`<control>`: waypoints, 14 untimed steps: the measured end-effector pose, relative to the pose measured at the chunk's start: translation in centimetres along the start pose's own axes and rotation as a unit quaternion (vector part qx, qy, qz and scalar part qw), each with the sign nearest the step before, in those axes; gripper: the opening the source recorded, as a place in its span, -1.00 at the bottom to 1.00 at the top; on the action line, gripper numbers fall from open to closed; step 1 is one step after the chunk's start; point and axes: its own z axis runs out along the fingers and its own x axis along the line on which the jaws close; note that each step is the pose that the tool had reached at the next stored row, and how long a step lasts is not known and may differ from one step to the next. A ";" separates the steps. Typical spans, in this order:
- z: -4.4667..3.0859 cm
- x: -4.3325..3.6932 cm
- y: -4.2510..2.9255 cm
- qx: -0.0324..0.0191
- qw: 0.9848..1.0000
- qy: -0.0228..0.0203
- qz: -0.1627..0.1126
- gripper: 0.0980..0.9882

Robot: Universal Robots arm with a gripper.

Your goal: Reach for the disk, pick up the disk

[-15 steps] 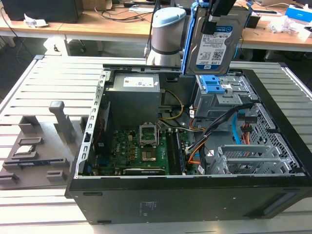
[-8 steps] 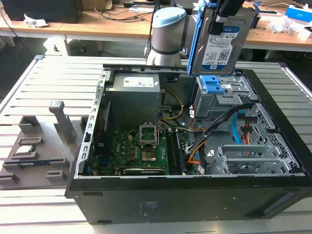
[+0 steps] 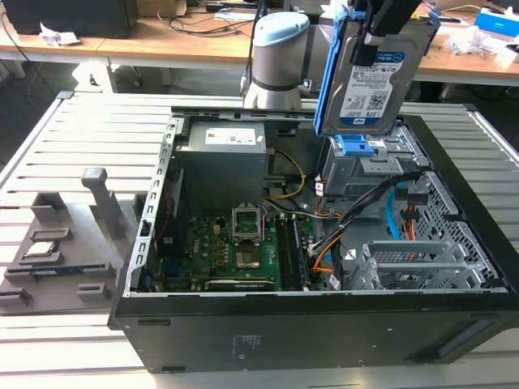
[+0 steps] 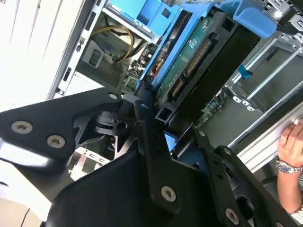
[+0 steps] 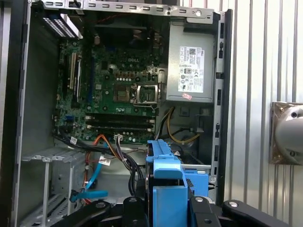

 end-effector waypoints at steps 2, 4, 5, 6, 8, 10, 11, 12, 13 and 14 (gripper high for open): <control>0.01 0.93 0.04 0.000 1.000 0.002 0.000 -0.39; 0.02 1.73 0.08 0.000 1.000 0.003 0.000 -0.39; 0.03 2.09 0.09 0.000 1.000 0.004 0.000 -0.39; 0.02 2.38 0.10 0.000 1.000 0.005 0.000 -0.39; 0.04 3.06 0.14 0.000 1.000 0.006 0.000 -0.39; 0.05 4.18 0.19 0.000 1.000 0.008 0.000 -0.39; 0.05 4.44 0.19 0.000 1.000 0.009 0.000 -0.39; 0.06 4.74 0.21 0.000 1.000 0.009 0.000 -0.39; 0.06 5.05 0.22 0.000 1.000 0.010 0.000 -0.39; 0.07 5.30 0.23 0.000 1.000 0.010 0.000 -0.39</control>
